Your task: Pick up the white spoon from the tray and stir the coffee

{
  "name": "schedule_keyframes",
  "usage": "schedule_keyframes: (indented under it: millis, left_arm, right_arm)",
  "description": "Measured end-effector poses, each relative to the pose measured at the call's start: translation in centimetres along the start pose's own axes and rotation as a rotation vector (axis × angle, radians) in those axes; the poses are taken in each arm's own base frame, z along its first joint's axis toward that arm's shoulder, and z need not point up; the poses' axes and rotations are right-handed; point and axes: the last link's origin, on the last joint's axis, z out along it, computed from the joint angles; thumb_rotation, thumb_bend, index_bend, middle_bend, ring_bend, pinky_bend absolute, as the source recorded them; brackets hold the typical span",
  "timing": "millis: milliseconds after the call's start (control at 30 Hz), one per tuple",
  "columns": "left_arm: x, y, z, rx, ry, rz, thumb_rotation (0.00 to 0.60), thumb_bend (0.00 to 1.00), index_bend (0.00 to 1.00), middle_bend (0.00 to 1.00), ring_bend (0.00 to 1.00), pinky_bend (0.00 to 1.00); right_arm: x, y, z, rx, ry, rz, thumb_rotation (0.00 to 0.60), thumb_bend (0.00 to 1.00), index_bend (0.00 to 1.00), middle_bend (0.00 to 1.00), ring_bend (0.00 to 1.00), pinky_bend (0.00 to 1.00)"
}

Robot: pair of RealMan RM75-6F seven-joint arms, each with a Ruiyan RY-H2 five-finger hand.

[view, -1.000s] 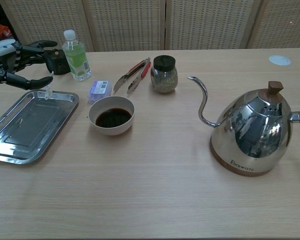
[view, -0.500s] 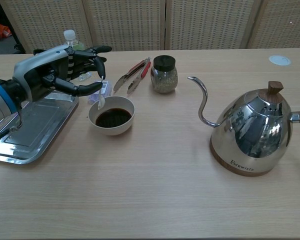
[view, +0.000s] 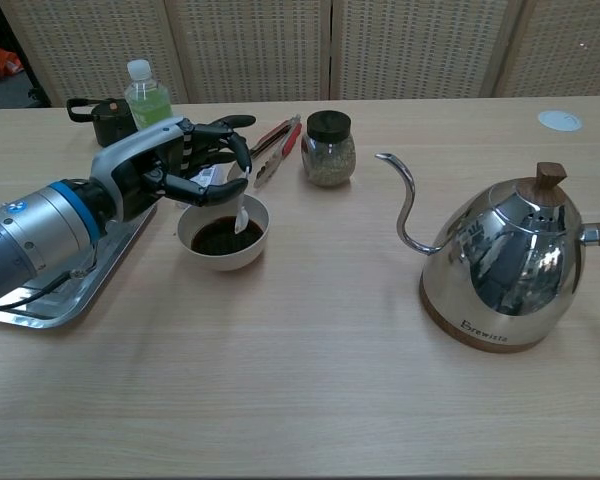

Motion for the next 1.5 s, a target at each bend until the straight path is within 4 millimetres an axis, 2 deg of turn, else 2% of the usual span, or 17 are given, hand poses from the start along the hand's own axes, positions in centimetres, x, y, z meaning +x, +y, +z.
schedule_keyframes:
  millis: [300, 700, 1267, 1500]
  left_arm:
    - [-0.8, -1.3, 0.6, 0.014, 0.005, -0.030, 0.600, 0.42, 0.68, 0.00, 0.00, 0.00]
    - [-0.7, -3.2, 0.5, 0.028, 0.052, -0.082, 0.600, 0.42, 0.68, 0.00, 0.00, 0.00]
    - [-0.5, -3.8, 1.5, 0.025, 0.078, -0.055, 0.600, 0.42, 0.68, 0.00, 0.00, 0.00]
    - [-0.8, -3.4, 2.3, 0.005, 0.075, -0.053, 0.600, 0.42, 0.68, 0.00, 0.00, 0.00]
  right_arm:
    - [0.0, 0.2, 0.2, -0.006, -0.003, 0.007, 0.600, 0.00, 0.00, 0.00, 0.00, 0.00]
    - [0.2, 0.3, 0.3, -0.013, -0.006, 0.024, 0.600, 0.00, 0.00, 0.00, 0.00, 0.00]
    - [0.1, 0.5, 0.5, -0.019, -0.016, 0.031, 0.600, 0.00, 0.00, 0.00, 0.00, 0.00]
    - [0.1, 0.5, 0.6, -0.022, -0.017, 0.035, 0.600, 0.00, 0.00, 0.00, 0.00, 0.00]
